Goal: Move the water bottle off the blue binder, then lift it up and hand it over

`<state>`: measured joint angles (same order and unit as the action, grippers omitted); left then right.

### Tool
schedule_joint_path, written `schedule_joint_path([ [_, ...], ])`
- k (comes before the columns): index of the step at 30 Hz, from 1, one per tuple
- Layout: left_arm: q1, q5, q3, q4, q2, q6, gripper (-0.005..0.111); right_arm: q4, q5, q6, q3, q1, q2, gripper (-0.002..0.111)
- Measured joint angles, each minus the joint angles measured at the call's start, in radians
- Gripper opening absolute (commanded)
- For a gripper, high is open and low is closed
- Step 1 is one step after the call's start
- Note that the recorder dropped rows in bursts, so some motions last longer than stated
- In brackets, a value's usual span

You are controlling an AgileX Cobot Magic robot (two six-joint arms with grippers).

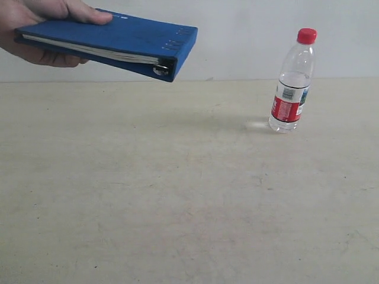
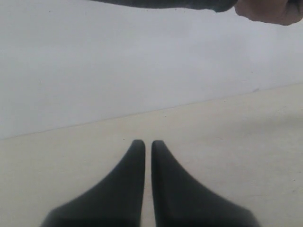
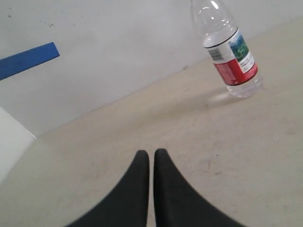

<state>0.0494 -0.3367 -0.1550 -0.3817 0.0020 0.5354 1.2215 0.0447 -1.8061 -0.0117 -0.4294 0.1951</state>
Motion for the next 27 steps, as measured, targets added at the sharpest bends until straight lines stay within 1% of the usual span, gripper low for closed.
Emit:
schedule_joint_path([
  [2,0.0,0.0,0.0,0.0,0.0,0.0,0.004,-0.44,-0.013,0.459,-0.007,0.0,0.0,0.0],
  [4,0.0,0.0,0.0,0.0,0.0,0.0,0.004,-1.018,-0.026,1.116,-0.011,0.0,0.0,0.0],
  [5,0.0,0.0,0.0,0.0,0.0,0.0,0.004,-1.288,-0.029,1.365,-0.013,0.0,0.0,0.0],
  [6,0.0,0.0,0.0,0.0,0.0,0.0,0.004,-1.535,-0.03,1.699,-0.013,0.0,0.0,0.0],
  [7,0.0,0.0,0.0,0.0,0.0,0.0,0.004,-1.752,-0.03,1.94,-0.015,0.0,0.0,0.0],
  [9,0.0,0.0,0.0,0.0,0.0,0.0,0.004,-2.053,-0.033,2.286,-0.015,0.0,0.0,0.0],
  [10,0.0,0.0,0.0,0.0,0.0,0.0,0.004,-2.165,-0.033,2.43,-0.015,0.0,0.0,0.0],
  [12,0.0,0.0,0.0,0.0,0.0,0.0,0.004,-2.278,-0.033,2.615,-0.009,0.011,-0.007,0.0],
  [13,0.0,0.0,0.0,0.0,0.0,0.0,0.004,-2.311,-0.026,2.68,-0.003,0.037,-0.023,0.0],
  [14,0.0,0.0,0.0,0.0,0.0,0.0,0.004,-2.334,-0.019,2.715,0.005,0.069,-0.043,0.0],
  [16,0.0,0.0,0.0,0.0,0.0,0.0,0.004,-2.353,0.03,2.764,0.007,0.166,-0.115,0.0],
  [19,0.0,0.0,0.0,0.0,-0.002,0.0,0.004,-2.359,0.104,2.777,0.007,0.285,-0.183,0.0],
  [21,0.0,0.0,0.0,0.0,-0.002,0.0,0.004,-2.361,0.13,2.759,0.01,0.332,-0.187,0.0],
  [24,0.0,0.002,0.0,0.0,-0.002,0.0,0.004,-2.361,0.143,2.748,0.012,0.351,-0.189,0.0],
  [27,0.0,0.002,0.0,0.0,-0.002,0.0,0.004,-2.378,0.113,2.744,0.012,0.356,-0.189,0.0],
])
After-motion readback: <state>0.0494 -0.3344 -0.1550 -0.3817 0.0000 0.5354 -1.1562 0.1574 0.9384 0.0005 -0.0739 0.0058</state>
